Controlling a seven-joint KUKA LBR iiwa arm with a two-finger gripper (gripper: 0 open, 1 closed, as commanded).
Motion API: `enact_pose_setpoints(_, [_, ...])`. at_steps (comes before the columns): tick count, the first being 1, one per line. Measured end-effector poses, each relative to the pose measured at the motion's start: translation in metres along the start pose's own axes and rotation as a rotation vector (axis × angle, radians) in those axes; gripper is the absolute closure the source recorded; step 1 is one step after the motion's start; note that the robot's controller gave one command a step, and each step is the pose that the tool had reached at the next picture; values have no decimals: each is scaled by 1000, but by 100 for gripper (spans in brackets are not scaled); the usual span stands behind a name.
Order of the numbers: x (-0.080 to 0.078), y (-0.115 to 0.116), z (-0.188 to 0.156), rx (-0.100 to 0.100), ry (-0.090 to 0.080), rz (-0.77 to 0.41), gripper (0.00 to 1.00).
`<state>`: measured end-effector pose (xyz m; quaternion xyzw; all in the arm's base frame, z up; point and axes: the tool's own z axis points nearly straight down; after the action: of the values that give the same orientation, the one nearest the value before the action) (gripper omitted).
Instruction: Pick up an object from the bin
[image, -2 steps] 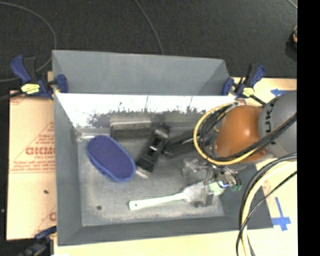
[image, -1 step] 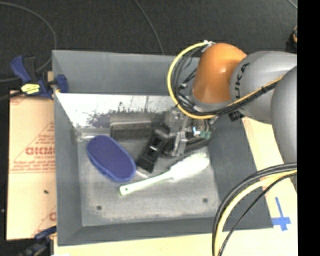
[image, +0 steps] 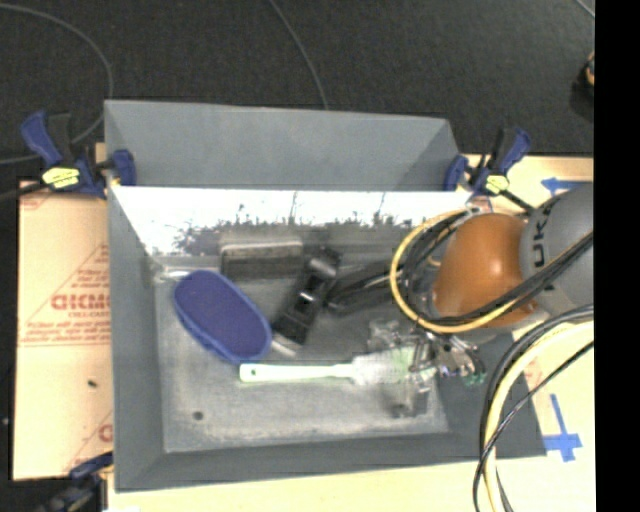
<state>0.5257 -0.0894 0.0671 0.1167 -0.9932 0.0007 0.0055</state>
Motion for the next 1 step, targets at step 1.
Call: enact_pose_setpoints(1, [-122,58,-5,3,15,467,0])
